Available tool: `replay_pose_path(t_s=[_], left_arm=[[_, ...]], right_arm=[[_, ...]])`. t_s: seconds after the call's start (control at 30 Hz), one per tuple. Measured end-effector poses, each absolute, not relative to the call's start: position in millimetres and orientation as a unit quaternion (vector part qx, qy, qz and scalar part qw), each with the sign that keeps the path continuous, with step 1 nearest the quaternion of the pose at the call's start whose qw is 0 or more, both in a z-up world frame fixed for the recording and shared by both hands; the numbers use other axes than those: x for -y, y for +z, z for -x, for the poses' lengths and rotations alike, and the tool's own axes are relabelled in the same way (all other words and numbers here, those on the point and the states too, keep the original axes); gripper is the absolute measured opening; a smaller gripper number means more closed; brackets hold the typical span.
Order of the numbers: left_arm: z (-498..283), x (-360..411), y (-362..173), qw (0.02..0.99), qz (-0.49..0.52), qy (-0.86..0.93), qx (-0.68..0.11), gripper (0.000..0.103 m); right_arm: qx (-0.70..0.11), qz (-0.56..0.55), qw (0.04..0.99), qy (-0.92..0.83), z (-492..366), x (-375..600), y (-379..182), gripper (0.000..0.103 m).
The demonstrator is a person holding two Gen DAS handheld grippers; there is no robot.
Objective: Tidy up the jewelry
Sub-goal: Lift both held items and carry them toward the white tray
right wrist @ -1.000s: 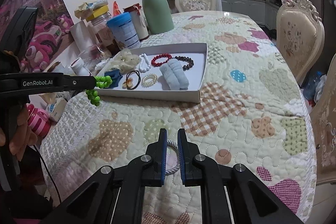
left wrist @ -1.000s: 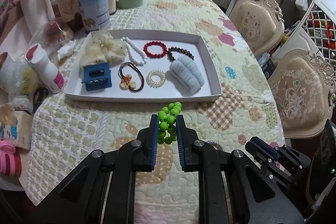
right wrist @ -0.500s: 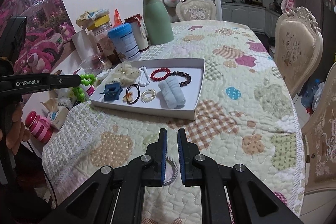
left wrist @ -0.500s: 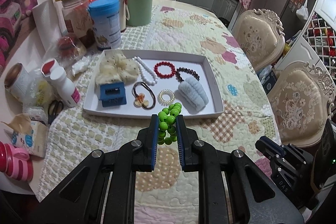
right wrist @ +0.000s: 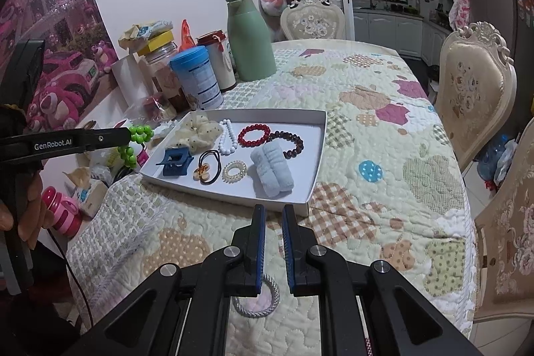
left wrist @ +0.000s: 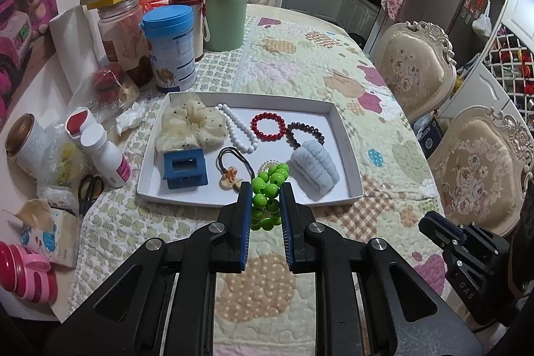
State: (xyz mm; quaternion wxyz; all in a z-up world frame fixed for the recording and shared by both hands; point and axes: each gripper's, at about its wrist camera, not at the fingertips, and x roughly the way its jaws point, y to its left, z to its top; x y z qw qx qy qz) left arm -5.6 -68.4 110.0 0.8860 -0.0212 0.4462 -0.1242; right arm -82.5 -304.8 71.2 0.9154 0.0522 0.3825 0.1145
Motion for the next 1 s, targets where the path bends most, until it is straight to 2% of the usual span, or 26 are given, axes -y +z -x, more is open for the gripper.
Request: replay_pose_path(t_s=[0.1, 0.27, 0.47, 0.67, 1.0], left_arm=[[1.8, 65.6, 104.2, 0.883, 0.025, -0.129, -0.452, 0.015], [-0.1, 60.8, 87.6, 0.872, 0.035, -0.140, -0.468, 0.015], [-2.8, 54.9, 71.7, 0.862, 0.041, -0.136, -0.487, 0.015], [-7.8, 50.1, 66.9, 0.859, 0.043, -0.137, -0.492, 0.015], [-31.9, 44.4, 72.9, 0.864, 0.045, -0.133, -0.483, 0.015]], right_arm=[[-0.421, -0.057, 0.892, 0.152, 77.8, 299.3, 56.0, 0.010], [-0.495, -0.018, 0.857, 0.142, 78.5, 281.9, -2.8, 0.010], [-0.532, -0.015, 0.839, 0.115, 75.5, 282.7, -48.3, 0.010], [-0.514, -0.007, 0.850, 0.117, 73.3, 281.5, -41.6, 0.006], [-0.452, -0.043, 0.883, 0.121, 43.1, 284.9, 30.8, 0.006]])
